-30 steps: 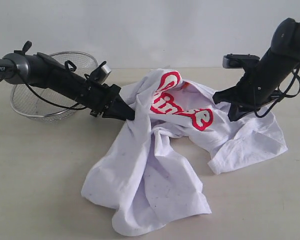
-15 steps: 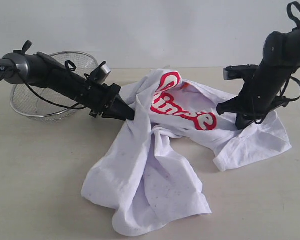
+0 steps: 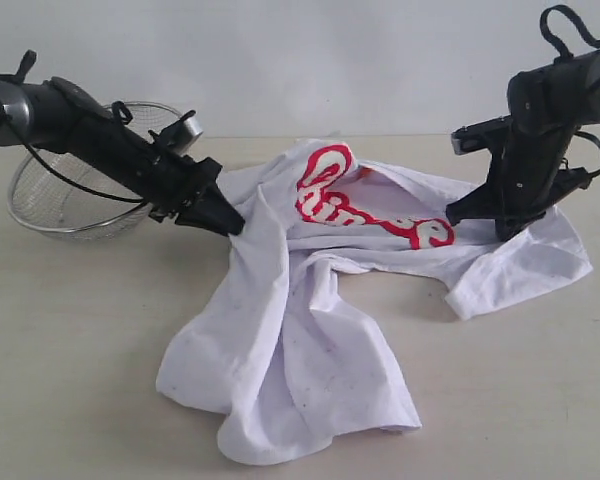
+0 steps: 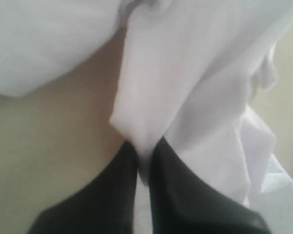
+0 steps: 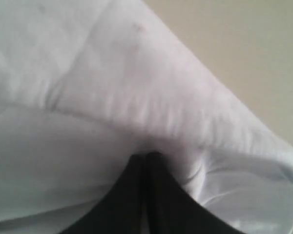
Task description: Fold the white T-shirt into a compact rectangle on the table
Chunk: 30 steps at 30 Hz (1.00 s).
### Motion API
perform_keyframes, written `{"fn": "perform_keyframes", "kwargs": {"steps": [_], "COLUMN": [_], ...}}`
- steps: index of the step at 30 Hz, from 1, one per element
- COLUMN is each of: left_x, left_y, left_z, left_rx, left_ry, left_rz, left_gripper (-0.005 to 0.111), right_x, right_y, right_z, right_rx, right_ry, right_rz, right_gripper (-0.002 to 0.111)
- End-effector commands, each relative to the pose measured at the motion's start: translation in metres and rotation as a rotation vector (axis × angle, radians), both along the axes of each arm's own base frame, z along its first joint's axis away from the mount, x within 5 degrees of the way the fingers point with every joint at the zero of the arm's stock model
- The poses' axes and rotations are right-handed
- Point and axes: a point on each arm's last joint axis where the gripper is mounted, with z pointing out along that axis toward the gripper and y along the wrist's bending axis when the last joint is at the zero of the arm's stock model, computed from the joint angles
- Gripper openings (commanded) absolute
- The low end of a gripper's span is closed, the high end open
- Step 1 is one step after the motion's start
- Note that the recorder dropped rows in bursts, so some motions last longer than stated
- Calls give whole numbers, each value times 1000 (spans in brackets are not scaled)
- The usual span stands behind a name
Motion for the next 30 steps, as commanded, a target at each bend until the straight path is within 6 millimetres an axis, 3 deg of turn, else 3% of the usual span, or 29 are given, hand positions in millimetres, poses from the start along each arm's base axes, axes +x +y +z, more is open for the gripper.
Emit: {"fn": "perform_keyframes", "kwargs": {"steps": [1, 13, 19, 21, 24, 27, 30], "left_x": [4, 9, 10, 10, 11, 8, 5], "left_y": [24, 35, 39, 36, 26, 30, 31], "left_z": [-1, -4, -4, -2, 18, 46, 62], "left_rx": [88, 133, 135, 99, -70, 7, 3], "left_ry": [-9, -24, -26, -16, -50, -119, -129], "left_rz": [37, 99, 116, 128, 119, 78, 74], "left_gripper": [5, 5, 5, 5, 5, 5, 5], "right_x": [4, 28, 33, 34, 36, 32, 24], "right_y": [-29, -59, -86, -86, -57, -27, 2], "right_z": [-22, 19, 42, 48, 71, 110, 145], "right_rx": [-82, -104, -131, -131, -56, -62, -66], "right_ry": [62, -52, -90, -86, -89, -149, -209], "right_rz": [-7, -69, -134, -118, -4, 67, 131], "right_gripper": [0, 0, 0, 0, 0, 0, 0]}}
